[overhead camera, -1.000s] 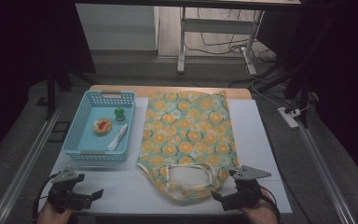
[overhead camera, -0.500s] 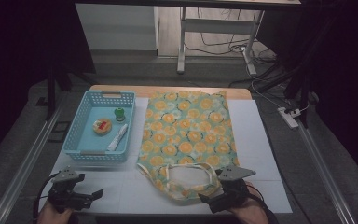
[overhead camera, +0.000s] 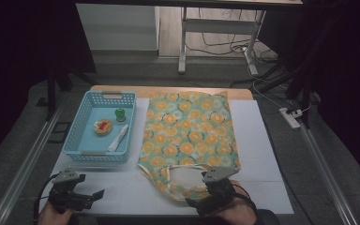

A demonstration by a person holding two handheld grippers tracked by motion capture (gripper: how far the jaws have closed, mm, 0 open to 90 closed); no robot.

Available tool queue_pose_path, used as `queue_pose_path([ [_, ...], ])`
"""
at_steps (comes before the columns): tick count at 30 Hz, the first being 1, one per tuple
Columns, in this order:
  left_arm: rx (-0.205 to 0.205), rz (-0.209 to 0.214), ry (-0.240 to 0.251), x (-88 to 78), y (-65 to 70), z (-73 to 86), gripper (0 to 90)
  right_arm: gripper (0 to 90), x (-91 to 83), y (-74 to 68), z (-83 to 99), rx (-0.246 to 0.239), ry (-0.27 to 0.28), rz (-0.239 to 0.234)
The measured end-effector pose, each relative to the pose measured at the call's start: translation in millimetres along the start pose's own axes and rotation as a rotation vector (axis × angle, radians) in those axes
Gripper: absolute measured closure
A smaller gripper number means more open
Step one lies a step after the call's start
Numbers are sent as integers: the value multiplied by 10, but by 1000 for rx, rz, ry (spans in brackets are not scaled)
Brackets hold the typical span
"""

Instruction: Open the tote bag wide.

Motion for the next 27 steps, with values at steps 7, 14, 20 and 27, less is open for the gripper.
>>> queue_pose_path([
  [7, 0, 2, -1, 4, -4, -3, 0, 7, 109, -56, -14, 2, -11, -23],
  [14, -1, 3, 0, 9, -6, -7, 0, 53, 198, -212, -129, -18, 7, -93],
  [20, -1, 5, 3, 13, -7, -10, 0, 49, 335, -337, -157, -39, -17, -134],
  [27, 0, 6, 4, 13, -6, -11, 0, 93, 442, -385, -72, -64, -63, -150],
])
Point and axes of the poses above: each handheld gripper's, and its own axes: x roughly forward along the jaws, z roughly out of its underside, y roughly to its right, the point moved 3 cm from there along x, roughly forward along the jaws, and after that the axes turned 12 degrees about y, right-handed, at the moved point
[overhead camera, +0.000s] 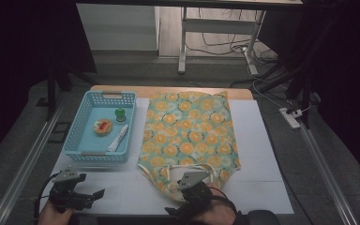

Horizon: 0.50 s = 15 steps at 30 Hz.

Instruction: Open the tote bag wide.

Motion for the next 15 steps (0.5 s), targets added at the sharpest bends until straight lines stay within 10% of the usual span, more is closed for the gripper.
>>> queue_pose_path([
  [15, 4, 4, -3, 6, 3, -3, 0, 552, 108, 65, 226, -59, -153, -7],
])
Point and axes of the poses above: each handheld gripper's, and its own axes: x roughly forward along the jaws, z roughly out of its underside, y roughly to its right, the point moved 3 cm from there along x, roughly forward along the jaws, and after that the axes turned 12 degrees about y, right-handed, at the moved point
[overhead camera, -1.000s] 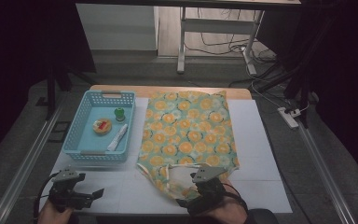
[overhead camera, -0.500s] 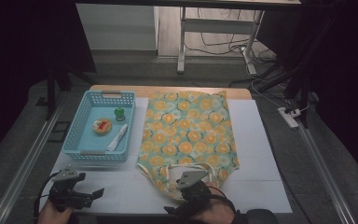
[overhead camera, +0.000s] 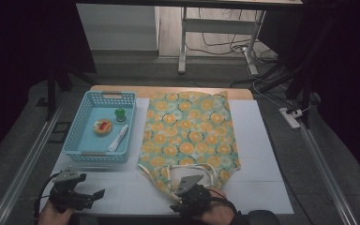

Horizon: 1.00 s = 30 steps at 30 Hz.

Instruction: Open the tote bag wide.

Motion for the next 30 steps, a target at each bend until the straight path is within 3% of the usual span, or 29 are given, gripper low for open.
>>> queue_pose_path([
  [1, 0, 0, -1, 1, 1, 0, 0, 670, -11, 20, 20, -6, -17, 9],
  [5, 2, 1, -3, 2, 2, -1, 0, 888, -52, 58, 28, -16, -21, 25],
  [12, 4, 2, -6, 4, 0, -2, 0, 894, -146, 89, -46, 8, 2, 1],
  [17, 4, 2, -6, 8, -1, -4, 0, 895, -301, 172, -191, 58, 71, -23],
  [23, 3, 3, -5, 9, -3, -5, 0, 895, -395, 352, -307, 89, 108, -41],
  [30, 2, 3, -4, 11, -6, -5, 0, 895, -489, 567, -414, 106, 164, -12],
])
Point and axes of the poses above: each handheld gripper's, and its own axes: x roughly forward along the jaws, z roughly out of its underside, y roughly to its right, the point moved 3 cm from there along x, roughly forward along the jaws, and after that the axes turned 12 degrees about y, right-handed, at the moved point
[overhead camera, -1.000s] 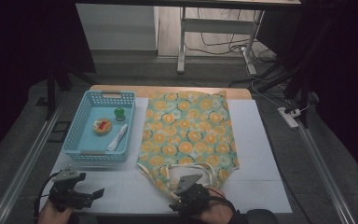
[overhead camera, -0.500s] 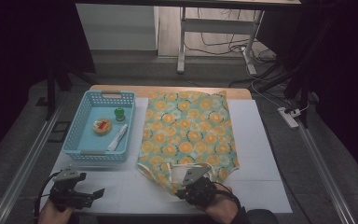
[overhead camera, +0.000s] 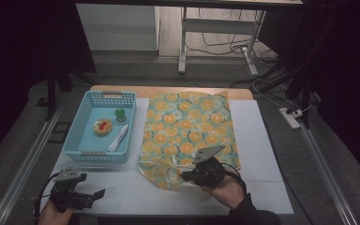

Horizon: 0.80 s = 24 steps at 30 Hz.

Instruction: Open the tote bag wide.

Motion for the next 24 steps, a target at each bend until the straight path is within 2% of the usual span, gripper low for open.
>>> queue_pose_path([
  [2, -2, 0, 0, 0, 1, 0, 0, 894, -14, 23, -20, 3, 9, 10],
  [3, -1, 0, -2, -1, -1, 0, 0, 895, -44, 71, -60, -9, 20, 42],
  [5, -1, 0, -2, -1, -2, -1, 0, 895, -57, 98, -78, -12, 25, 53],
  [6, 1, -1, -2, -1, -3, -1, 0, 895, -75, 157, -108, -13, 36, 71],
  [9, -2, 0, -1, 0, -2, -1, 0, 895, -93, 221, -129, -2, 40, 77],
  [11, -4, 0, -1, 1, -3, -1, 0, 895, -109, 318, -148, 16, 47, 83],
  [24, -10, 3, -3, 4, -9, -1, 0, 895, -51, 682, -254, 28, 51, 108],
])
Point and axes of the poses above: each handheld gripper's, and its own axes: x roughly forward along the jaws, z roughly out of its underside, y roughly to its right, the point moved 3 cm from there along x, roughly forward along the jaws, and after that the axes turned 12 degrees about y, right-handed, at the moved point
